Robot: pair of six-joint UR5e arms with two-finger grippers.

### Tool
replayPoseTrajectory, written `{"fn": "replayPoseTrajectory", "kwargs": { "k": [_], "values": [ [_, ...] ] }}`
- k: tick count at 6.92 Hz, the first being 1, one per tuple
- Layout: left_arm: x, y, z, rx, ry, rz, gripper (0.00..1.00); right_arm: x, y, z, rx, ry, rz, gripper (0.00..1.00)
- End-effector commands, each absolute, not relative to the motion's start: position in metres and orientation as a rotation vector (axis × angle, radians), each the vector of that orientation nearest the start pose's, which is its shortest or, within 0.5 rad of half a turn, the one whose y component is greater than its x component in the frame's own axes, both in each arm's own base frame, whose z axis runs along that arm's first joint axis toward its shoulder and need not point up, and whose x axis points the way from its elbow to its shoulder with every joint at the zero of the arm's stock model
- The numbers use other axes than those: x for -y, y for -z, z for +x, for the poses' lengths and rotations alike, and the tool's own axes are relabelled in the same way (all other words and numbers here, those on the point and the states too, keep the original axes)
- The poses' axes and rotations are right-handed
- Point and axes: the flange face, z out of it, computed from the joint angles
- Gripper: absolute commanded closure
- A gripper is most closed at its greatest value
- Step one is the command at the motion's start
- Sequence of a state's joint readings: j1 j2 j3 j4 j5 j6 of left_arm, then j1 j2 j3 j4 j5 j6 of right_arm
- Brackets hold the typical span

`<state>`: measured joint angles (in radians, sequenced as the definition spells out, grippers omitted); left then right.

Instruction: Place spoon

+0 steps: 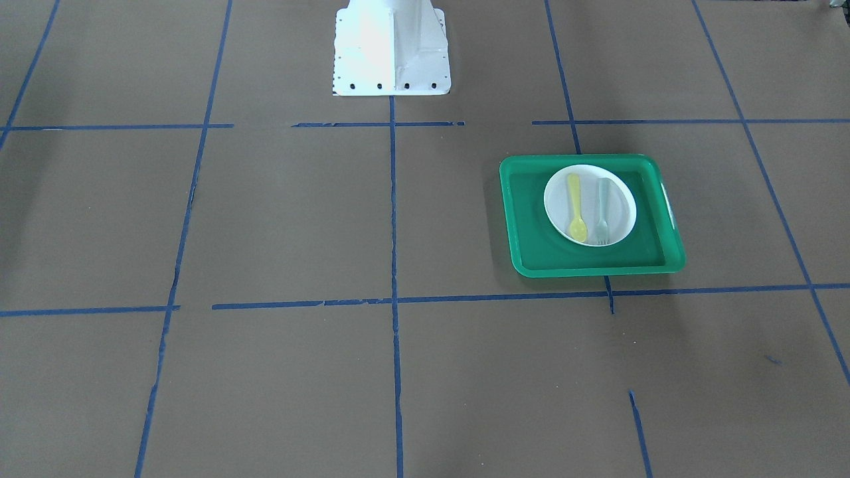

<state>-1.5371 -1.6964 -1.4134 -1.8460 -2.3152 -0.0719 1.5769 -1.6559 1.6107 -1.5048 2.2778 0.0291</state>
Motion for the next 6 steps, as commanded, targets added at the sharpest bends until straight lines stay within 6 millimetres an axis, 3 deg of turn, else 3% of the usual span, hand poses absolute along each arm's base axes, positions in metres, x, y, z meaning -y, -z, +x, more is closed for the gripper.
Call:
{"fn": "replayPoseTrajectory", "kwargs": {
  "k": [1,2,3,4,5,6],
  "values": [
    [0.565,-0.587,0.011,-0.92,-0.09,0.237,0.0,0.457,-0.677,0.072,0.706,-0.026,0.012,0.0],
    [0.563,-0.561,0.065,-0.948,-0.091,0.184,0.0,0.456,-0.678,0.071,0.707,-0.027,0.011,0.0],
    [0.56,-0.529,0.104,-0.922,-0.105,0.211,0.0,0.457,-0.677,0.071,0.707,-0.026,0.012,0.0],
    [0.554,-0.505,0.159,-0.923,-0.098,0.185,0.0,0.456,-0.677,0.071,0.707,-0.026,0.012,0.0],
    [0.559,-0.464,0.221,-0.948,-0.08,0.16,0.01,0.457,-0.677,0.071,0.707,-0.026,0.012,0.0],
    [0.539,-0.442,0.276,-0.971,-0.097,0.115,0.03,0.457,-0.676,0.071,0.707,-0.026,0.014,0.0]
  ]
}}
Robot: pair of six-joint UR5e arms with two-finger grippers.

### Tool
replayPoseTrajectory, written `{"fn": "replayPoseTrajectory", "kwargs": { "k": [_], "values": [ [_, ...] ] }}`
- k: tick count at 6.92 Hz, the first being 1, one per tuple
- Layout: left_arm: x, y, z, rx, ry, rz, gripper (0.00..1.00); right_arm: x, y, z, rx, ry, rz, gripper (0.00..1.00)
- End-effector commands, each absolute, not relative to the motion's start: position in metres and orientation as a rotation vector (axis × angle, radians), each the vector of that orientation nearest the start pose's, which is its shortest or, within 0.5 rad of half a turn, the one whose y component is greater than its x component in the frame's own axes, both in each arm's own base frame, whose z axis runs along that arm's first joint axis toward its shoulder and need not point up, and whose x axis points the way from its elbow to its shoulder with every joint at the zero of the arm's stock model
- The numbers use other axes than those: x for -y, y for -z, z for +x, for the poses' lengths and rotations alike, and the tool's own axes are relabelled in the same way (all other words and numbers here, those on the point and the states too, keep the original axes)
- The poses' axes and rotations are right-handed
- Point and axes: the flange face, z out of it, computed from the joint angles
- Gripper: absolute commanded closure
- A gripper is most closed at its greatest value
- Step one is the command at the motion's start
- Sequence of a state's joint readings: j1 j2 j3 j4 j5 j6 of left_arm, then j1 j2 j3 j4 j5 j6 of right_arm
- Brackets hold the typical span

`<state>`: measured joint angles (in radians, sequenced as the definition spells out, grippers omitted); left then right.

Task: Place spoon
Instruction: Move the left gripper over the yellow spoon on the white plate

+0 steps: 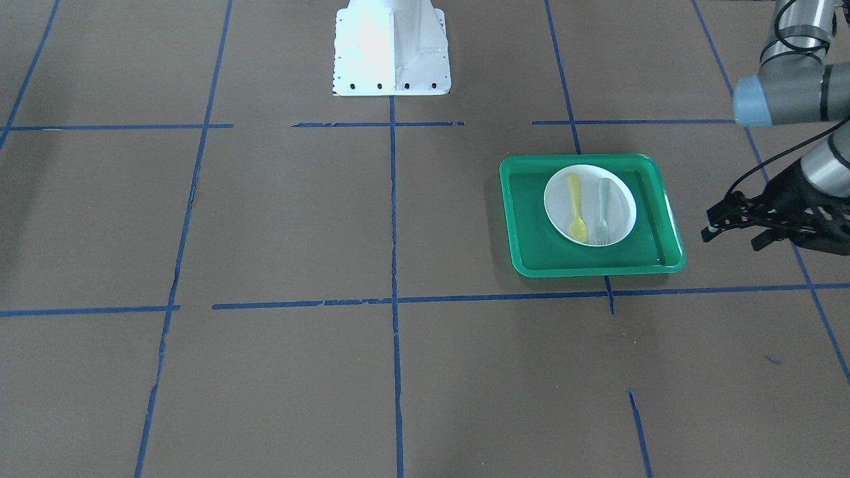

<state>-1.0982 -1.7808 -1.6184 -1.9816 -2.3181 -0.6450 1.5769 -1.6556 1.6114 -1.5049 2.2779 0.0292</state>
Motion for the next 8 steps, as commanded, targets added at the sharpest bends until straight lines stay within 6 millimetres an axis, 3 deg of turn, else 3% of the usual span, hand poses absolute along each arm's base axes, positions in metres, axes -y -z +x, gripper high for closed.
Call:
{"fn": "replayPoseTrajectory", "kwargs": {
  "k": [1,2,3,5,8],
  "values": [
    [0.525,-0.431,0.3,-0.961,-0.07,0.109,0.07,0.457,-0.677,0.071,0.707,-0.026,0.012,0.0],
    [0.509,-0.428,0.331,-0.909,-0.059,0.143,0.07,0.457,-0.676,0.071,0.707,-0.026,0.014,0.0],
    [0.503,-0.427,0.341,-0.89,-0.06,0.161,0.11,0.457,-0.677,0.071,0.707,-0.026,0.012,0.0],
    [0.474,-0.425,0.379,-0.899,-0.05,0.091,0.17,0.456,-0.677,0.072,0.706,-0.026,0.012,0.0],
    [0.46,-0.427,0.392,-0.895,-0.101,0.085,0.24,0.457,-0.677,0.072,0.706,-0.026,0.012,0.0]
  ]
}}
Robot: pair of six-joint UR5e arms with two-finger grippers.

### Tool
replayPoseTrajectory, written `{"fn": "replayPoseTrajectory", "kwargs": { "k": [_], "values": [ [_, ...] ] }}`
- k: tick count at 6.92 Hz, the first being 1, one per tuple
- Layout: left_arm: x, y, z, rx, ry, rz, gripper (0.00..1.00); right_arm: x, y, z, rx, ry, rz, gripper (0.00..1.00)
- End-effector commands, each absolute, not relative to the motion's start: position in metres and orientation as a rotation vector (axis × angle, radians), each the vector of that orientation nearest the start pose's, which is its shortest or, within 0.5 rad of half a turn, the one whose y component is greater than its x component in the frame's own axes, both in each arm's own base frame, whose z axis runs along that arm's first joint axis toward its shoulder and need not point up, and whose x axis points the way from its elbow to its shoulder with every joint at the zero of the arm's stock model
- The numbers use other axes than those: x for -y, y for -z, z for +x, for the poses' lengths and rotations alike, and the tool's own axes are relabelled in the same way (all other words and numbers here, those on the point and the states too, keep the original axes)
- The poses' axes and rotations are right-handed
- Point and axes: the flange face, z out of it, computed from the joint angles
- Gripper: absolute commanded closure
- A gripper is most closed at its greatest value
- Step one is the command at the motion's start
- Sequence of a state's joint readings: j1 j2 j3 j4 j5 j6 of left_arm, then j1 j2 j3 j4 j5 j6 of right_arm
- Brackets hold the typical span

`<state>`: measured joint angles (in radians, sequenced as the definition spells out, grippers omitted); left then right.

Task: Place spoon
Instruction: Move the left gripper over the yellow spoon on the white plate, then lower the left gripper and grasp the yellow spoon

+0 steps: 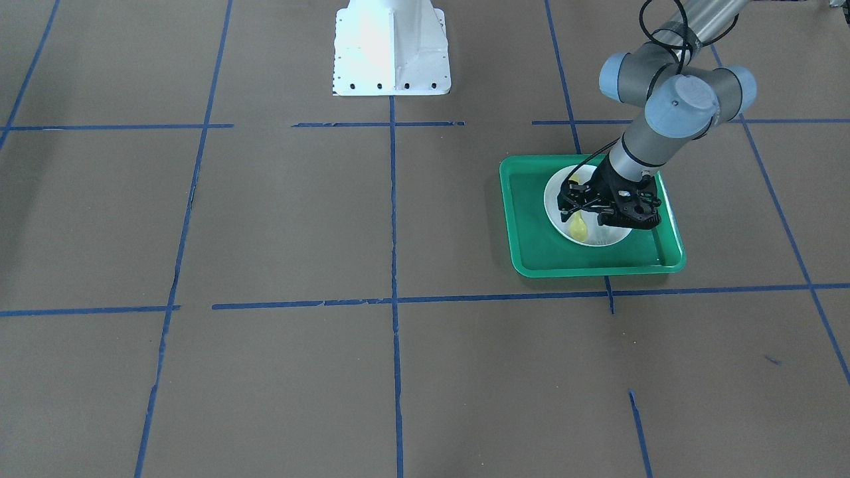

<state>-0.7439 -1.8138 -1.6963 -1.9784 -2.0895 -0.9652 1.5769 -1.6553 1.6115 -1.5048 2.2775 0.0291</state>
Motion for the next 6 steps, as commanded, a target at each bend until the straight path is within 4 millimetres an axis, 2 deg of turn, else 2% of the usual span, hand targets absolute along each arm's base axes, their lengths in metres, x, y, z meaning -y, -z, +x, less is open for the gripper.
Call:
{"fn": "replayPoseTrajectory", "kwargs": {
  "k": [1,3,4,5,6],
  "values": [
    [0.456,-0.433,0.395,-0.887,-0.105,0.073,0.25,0.457,-0.676,0.071,0.707,-0.026,0.014,0.0],
    [0.45,-0.44,0.4,-0.879,-0.115,0.058,0.29,0.457,-0.677,0.071,0.707,-0.026,0.012,0.0],
    [0.449,-0.443,0.403,-0.876,-0.117,0.051,0.36,0.457,-0.676,0.071,0.707,-0.026,0.014,0.0],
    [0.449,-0.443,0.403,-0.875,-0.116,0.048,0.5,0.457,-0.676,0.071,0.707,-0.026,0.014,0.0],
    [0.447,-0.445,0.401,-0.875,-0.116,0.044,0.73,0.457,-0.677,0.071,0.707,-0.026,0.012,0.0]
  ]
}}
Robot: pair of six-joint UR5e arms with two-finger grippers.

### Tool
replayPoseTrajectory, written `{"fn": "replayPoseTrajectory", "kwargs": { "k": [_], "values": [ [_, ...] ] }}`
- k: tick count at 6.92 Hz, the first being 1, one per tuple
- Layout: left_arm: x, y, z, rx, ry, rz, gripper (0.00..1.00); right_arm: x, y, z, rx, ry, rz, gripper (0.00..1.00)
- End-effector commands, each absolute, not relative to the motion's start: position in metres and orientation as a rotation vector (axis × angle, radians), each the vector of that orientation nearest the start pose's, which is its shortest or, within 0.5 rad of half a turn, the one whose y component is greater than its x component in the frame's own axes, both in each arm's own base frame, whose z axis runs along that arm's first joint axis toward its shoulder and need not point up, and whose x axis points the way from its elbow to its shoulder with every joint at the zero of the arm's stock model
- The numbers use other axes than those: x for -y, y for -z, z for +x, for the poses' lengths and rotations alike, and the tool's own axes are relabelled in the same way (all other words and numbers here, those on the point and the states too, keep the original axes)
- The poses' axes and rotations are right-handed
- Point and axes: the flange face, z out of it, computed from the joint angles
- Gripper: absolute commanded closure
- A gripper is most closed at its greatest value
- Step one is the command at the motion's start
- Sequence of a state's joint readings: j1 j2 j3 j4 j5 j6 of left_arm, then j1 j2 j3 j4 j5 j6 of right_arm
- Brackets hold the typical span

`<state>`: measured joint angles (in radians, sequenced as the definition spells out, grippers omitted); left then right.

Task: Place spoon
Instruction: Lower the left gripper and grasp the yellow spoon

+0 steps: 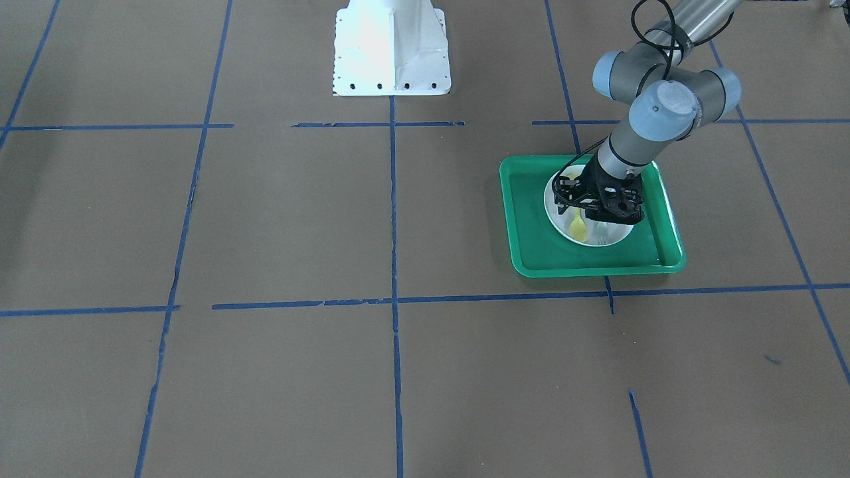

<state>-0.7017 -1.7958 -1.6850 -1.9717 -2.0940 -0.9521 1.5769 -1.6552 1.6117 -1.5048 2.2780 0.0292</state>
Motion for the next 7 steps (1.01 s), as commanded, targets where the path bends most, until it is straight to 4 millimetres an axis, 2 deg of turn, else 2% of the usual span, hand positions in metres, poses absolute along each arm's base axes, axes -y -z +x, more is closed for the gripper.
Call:
{"fn": "replayPoseTrajectory", "kwargs": {
  "k": [1,3,4,5,6,7],
  "values": [
    [0.446,-0.445,0.4,-0.861,-0.111,0.028,1.0,0.457,-0.676,0.071,0.707,-0.026,0.014,0.0],
    [0.447,-0.444,0.399,-0.853,-0.104,0.02,1.0,0.457,-0.677,0.071,0.707,-0.026,0.012,0.0],
    [0.448,-0.43,0.394,-0.872,-0.102,0.037,1.0,0.456,-0.677,0.071,0.707,-0.026,0.012,0.0],
    [0.445,-0.396,0.389,-0.876,-0.102,0.041,1.0,0.456,-0.677,0.071,0.707,-0.026,0.012,0.0],
    [0.451,-0.375,0.399,-0.871,-0.088,0.028,1.0,0.456,-0.677,0.071,0.707,-0.026,0.012,0.0],
    [0.46,-0.367,0.412,-0.875,-0.043,0.008,1.0,0.457,-0.676,0.071,0.707,-0.026,0.014,0.0]
  ]
}}
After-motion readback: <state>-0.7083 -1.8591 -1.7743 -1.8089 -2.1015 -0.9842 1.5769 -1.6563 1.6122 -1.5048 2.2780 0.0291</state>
